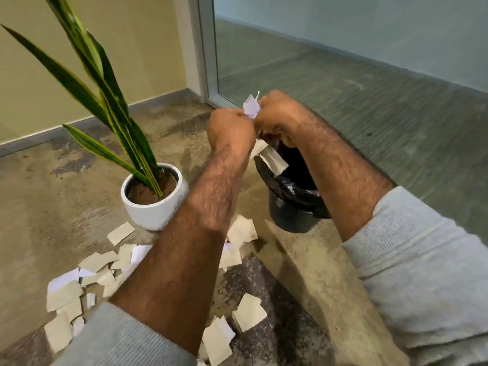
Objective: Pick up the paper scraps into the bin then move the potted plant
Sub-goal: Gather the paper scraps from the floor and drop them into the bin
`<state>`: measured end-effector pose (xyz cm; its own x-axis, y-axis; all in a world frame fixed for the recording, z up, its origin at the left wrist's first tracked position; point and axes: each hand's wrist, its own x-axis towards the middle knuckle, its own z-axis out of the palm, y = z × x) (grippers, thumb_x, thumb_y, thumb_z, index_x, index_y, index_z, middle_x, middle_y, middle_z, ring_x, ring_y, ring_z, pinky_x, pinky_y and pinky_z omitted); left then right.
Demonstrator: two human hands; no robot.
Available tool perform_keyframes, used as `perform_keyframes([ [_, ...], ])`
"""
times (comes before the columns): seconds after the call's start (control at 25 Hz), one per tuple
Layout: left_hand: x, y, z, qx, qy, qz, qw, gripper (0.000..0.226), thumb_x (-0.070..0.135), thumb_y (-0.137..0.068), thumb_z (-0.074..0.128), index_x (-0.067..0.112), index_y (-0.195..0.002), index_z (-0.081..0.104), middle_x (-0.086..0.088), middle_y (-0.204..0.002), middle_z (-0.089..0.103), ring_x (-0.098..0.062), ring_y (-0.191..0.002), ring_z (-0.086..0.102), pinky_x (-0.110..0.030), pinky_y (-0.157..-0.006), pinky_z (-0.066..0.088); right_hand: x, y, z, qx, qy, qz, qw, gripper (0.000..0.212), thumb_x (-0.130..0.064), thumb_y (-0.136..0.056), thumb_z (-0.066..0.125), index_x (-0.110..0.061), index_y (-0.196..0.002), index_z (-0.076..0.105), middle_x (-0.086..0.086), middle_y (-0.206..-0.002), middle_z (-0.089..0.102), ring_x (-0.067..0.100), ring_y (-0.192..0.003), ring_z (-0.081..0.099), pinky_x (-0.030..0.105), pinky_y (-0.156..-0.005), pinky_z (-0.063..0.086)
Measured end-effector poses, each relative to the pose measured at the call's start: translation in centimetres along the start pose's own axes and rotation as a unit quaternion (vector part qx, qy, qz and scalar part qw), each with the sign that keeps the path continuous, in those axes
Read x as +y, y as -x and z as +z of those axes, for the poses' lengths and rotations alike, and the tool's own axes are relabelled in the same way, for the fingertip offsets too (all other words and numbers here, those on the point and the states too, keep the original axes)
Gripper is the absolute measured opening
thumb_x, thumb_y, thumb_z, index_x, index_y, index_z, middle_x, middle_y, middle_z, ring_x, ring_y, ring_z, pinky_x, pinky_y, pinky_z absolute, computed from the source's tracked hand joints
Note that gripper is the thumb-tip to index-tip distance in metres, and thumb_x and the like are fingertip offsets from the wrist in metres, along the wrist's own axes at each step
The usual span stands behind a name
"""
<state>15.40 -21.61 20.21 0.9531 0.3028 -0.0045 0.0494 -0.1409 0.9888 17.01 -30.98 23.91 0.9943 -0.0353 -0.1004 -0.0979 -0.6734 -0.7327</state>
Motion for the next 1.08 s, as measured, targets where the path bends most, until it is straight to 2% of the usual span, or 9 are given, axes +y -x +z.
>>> perform_keyframes([
  [0.04,0.1,-0.2,1.7,-0.004,0.004,0.005,1.000,0.015,0.011,-0.089,0.067,0.008,-0.081,0.080,-0.014,-0.079,0.077,-0.035,-0.070,0.071,-0.045,-0.057,0.056,0.6,-0.7,-1.1,0.007,0.013,0.003,1.000,0.009,0.006,-0.081,0.067,-0.002,-0.078,0.063,0.009,-0.063,0.060,0.010,-0.033,0.052,0.015,-0.035,0.035],
  [0.16,-0.8,-0.7,6.4,-0.015,0.019,-0.002,1.000,0.019,0.020,-0.089,0.069,0.005,-0.084,0.080,-0.016,-0.083,0.077,-0.036,-0.075,0.071,-0.048,-0.069,0.060,3.6,-2.8,-3.1,0.016,0.028,0.016,0.999,0.007,0.007,-0.082,0.065,0.000,-0.083,0.062,0.011,-0.064,0.057,0.017,-0.048,0.054,0.020,-0.041,0.040],
  [0.32,-3.8,-1.3,10.5,-0.075,-0.008,-0.037,0.996,0.021,0.023,-0.093,0.065,0.008,-0.092,0.079,-0.011,-0.087,0.078,-0.027,-0.077,0.072,-0.038,-0.070,0.059,9.0,-4.5,-3.6,0.020,0.045,0.037,0.998,0.010,0.001,-0.085,0.066,0.003,-0.095,0.064,0.020,-0.082,0.060,0.026,-0.074,0.061,0.040,-0.070,0.057],
  [0.56,-5.9,-0.9,12.9,-0.204,-0.184,-0.019,0.961,0.022,0.017,-0.096,0.055,0.001,-0.096,0.071,-0.016,-0.094,0.073,-0.025,-0.071,0.068,-0.024,-0.050,0.049,15.2,-4.8,-2.2,0.062,-0.026,0.111,0.992,0.017,-0.003,-0.084,0.072,-0.004,-0.073,0.059,0.010,-0.069,0.059,0.020,-0.058,0.056,0.024,-0.045,0.043],
  [0.64,-5.5,-0.7,13.2,-0.250,-0.258,0.012,0.933,0.020,0.007,-0.091,0.054,-0.003,-0.102,0.068,-0.020,-0.102,0.073,-0.032,-0.090,0.071,-0.033,-0.062,0.053,16.2,-5.1,-2.2,0.068,-0.034,0.130,0.989,0.008,0.002,-0.081,0.072,0.003,-0.084,0.065,0.017,-0.079,0.065,0.023,-0.062,0.062,0.026,-0.047,0.051],
  [0.72,-4.8,-0.3,13.2,-0.274,-0.291,0.058,0.915,0.022,0.005,-0.092,0.052,-0.001,-0.109,0.066,-0.018,-0.109,0.071,-0.033,-0.101,0.069,-0.032,-0.069,0.050,16.8,-5.4,-2.4,0.068,-0.031,0.146,0.987,0.018,0.002,-0.082,0.072,0.007,-0.099,0.067,0.024,-0.096,0.069,0.031,-0.080,0.071,0.042,-0.067,0.063],
  [0.8,-4.4,0.0,13.3,-0.290,-0.299,0.092,0.905,0.026,0.009,-0.095,0.052,0.004,-0.117,0.063,-0.013,-0.115,0.069,-0.030,-0.105,0.066,-0.030,-0.075,0.048,17.0,-5.6,-2.6,0.065,-0.020,0.157,0.985,0.023,-0.003,-0.086,0.068,0.009,-0.105,0.067,0.027,-0.102,0.071,0.036,-0.089,0.074,0.052,-0.077,0.063],
  [0.92,-4.5,-0.2,13.2,-0.298,-0.296,0.107,0.901,0.030,0.011,-0.094,0.051,0.008,-0.120,0.066,-0.012,-0.118,0.070,-0.030,-0.108,0.066,-0.032,-0.084,0.052,16.8,-5.5,-2.7,0.055,-0.019,0.172,0.983,0.029,-0.012,-0.090,0.064,0.009,-0.111,0.065,0.028,-0.099,0.071,0.037,-0.079,0.073,0.046,-0.063,0.062],
  [1.08,-5.1,-1.0,12.2,-0.291,-0.296,0.155,0.897,0.039,0.012,-0.095,0.048,0.013,-0.130,0.064,-0.012,-0.130,0.067,-0.030,-0.122,0.061,-0.030,-0.097,0.047,16.6,-5.5,-3.2,0.057,0.082,0.158,0.982,0.041,-0.024,-0.090,0.069,0.003,-0.120,0.064,0.024,-0.114,0.069,0.037,-0.101,0.070,0.044,-0.082,0.060],
])
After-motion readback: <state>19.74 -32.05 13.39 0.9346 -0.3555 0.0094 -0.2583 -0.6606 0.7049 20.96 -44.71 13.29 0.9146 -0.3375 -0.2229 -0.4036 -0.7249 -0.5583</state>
